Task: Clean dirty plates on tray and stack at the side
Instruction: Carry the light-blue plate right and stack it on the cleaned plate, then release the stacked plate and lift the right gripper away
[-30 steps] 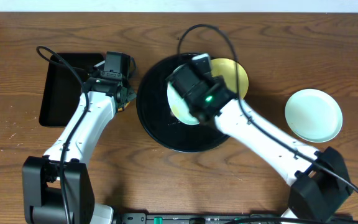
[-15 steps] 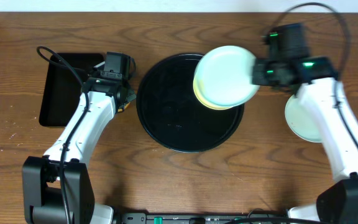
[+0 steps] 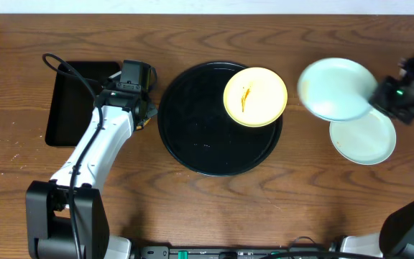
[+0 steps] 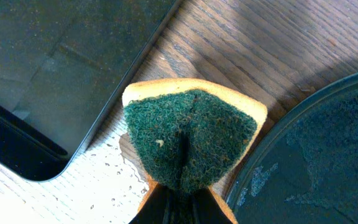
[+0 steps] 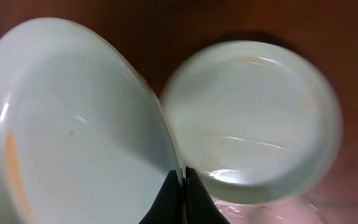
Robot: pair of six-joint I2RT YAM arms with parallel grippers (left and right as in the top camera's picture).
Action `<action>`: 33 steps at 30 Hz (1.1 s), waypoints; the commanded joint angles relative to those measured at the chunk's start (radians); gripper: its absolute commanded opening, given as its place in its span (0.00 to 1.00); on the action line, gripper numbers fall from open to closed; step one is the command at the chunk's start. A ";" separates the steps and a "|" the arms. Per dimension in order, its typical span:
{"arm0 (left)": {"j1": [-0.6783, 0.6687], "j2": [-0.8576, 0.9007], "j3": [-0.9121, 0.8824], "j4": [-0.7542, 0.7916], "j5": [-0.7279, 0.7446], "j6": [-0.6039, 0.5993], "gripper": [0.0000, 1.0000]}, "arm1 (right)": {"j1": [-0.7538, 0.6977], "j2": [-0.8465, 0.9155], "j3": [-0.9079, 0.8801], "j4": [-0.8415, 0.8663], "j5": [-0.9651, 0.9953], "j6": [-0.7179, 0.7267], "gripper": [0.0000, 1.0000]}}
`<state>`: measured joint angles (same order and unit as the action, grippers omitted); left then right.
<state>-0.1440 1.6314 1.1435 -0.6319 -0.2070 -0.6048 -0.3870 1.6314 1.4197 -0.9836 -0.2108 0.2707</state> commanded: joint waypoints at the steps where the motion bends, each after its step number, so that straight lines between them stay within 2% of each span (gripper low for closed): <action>1: 0.003 -0.010 0.022 -0.008 0.027 0.006 0.08 | -0.087 -0.015 -0.078 0.023 0.074 0.064 0.01; 9: 0.003 -0.010 0.022 -0.008 0.041 0.006 0.08 | -0.192 -0.015 -0.223 0.148 0.145 0.077 0.01; 19: 0.003 -0.010 0.022 -0.008 0.043 0.006 0.08 | -0.204 -0.014 -0.418 0.386 0.188 0.077 0.03; 24: 0.003 -0.010 0.022 -0.008 0.043 0.006 0.08 | -0.204 -0.014 -0.450 0.418 0.189 0.076 0.17; 28: 0.003 -0.010 0.022 -0.008 0.043 0.006 0.08 | -0.204 -0.014 -0.450 0.412 0.207 0.073 0.37; 33: 0.003 -0.010 0.022 -0.008 0.043 0.006 0.08 | -0.191 -0.014 -0.450 0.413 0.195 0.071 0.37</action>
<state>-0.1440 1.6314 1.1435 -0.6357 -0.1623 -0.6048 -0.5858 1.6314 0.9714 -0.5716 -0.0216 0.3405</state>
